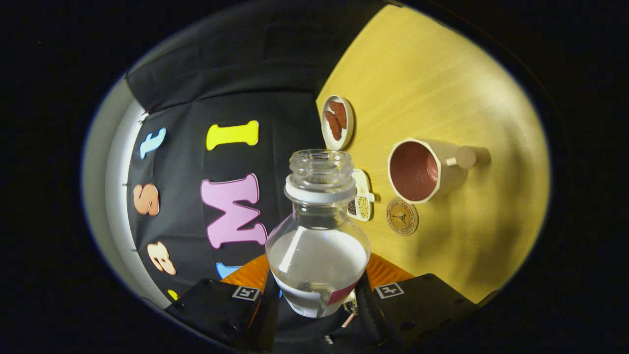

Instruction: Take the bottle from table, then pour the juice into the cup, finally place the bottle on the coaster

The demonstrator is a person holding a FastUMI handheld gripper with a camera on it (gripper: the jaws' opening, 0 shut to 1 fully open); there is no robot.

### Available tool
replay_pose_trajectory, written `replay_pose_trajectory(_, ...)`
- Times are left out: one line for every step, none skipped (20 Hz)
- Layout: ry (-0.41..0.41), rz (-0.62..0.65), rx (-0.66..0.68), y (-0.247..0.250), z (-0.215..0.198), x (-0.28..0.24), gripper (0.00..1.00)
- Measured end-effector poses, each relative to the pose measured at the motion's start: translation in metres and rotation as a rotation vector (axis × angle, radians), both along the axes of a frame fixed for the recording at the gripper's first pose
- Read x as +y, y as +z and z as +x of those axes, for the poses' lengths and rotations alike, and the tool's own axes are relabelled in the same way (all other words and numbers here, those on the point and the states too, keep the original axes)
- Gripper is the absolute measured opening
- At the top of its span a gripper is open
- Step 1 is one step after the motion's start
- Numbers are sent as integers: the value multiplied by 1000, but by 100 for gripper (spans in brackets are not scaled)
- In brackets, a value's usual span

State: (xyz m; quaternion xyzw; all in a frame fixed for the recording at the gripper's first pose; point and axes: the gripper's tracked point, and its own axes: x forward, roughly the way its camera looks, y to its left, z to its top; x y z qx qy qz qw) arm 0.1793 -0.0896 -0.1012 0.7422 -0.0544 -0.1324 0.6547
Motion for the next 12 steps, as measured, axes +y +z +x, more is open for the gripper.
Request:
replay_pose_trajectory(25, -85, 15, -2, -5, 5, 70)
replay_pose_trajectory(47, -173, 27, -3, -9, 11, 70)
replay_pose_trajectory(64, -259, 39, 0, -12, 15, 70)
replay_pose_trajectory(75, -341, 49, 1, -16, 18, 70)
replay_pose_trajectory(63, -423, 53, 5, -21, 18, 70)
replay_pose_trajectory(56, -506, 54, 8, -24, 19, 70)
replay_pose_trajectory(43, -594, 68, 7, -27, 20, 70)
replay_pose_trajectory(36, -679, 84, 5, -29, 19, 70)
replay_pose_trajectory(39, -754, 100, 3, -33, 22, 70)
replay_pose_trajectory(35, -829, 119, 1, -36, 24, 70)
replay_pose_trajectory(31, -902, 139, -1, -38, 25, 70)
replay_pose_trajectory(24, -966, 159, -2, -40, 26, 70)
